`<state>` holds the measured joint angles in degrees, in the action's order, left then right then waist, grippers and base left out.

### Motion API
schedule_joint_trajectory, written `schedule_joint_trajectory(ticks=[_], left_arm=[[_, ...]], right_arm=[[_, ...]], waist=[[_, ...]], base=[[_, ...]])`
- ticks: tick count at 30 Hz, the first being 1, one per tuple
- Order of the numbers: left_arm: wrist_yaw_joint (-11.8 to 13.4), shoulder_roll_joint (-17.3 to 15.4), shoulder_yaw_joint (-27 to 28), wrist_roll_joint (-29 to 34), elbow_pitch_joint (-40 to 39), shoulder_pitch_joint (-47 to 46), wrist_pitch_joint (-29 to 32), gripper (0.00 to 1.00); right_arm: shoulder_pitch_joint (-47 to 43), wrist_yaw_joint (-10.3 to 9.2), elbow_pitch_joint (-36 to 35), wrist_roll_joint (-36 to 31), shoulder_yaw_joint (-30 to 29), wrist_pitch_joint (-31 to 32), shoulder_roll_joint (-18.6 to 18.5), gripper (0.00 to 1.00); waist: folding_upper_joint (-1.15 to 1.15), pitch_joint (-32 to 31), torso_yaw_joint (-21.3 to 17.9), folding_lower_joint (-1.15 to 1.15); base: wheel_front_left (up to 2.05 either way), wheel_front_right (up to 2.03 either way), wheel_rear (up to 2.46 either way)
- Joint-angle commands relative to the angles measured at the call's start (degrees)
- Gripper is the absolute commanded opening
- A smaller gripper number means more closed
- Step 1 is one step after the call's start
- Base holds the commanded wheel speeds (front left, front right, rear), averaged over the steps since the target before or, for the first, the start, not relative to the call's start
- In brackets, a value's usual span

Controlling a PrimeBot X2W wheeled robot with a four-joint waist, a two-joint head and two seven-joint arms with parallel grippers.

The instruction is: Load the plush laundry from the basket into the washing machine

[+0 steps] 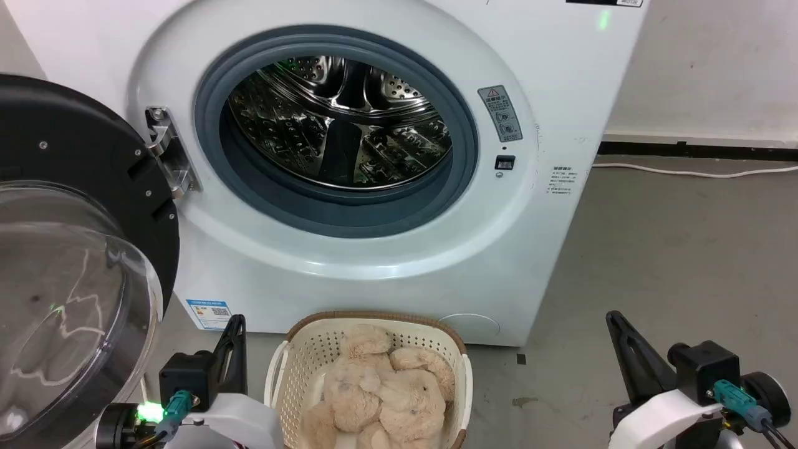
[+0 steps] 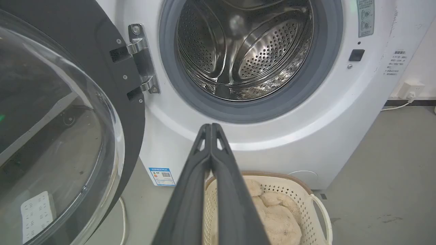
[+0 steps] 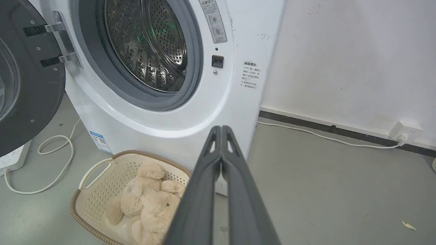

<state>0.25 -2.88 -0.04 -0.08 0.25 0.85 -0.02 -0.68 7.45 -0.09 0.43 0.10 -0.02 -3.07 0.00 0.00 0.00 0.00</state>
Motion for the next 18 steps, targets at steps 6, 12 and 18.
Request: schedule_joint_trajectory(ticks=[6, 12, 18], left_arm=[[-0.2, 0.0, 0.0, 0.1, -0.2, -0.8, 0.0, 0.0], [-0.2, 0.0, 0.0, 0.1, -0.2, -0.8, 0.0, 0.0], [-0.2, 0.0, 0.0, 0.1, -0.2, -0.8, 0.0, 0.0]], right_arm=[[0.7, 0.03, 0.1, -0.4, -0.1, 0.0, 0.2, 0.0], [0.7, 0.03, 0.1, -0.4, -0.1, 0.0, 0.2, 0.0], [0.7, 0.03, 0.1, -0.4, -0.1, 0.0, 0.2, 0.0]], waist=[[0.0, 0.0, 0.0, 0.0], [0.0, 0.0, 0.0, 0.0], [0.0, 0.0, 0.0, 0.0]], base=[[0.0, 0.0, 0.0], [0.0, 0.0, 0.0], [0.0, 0.0, 0.0]])
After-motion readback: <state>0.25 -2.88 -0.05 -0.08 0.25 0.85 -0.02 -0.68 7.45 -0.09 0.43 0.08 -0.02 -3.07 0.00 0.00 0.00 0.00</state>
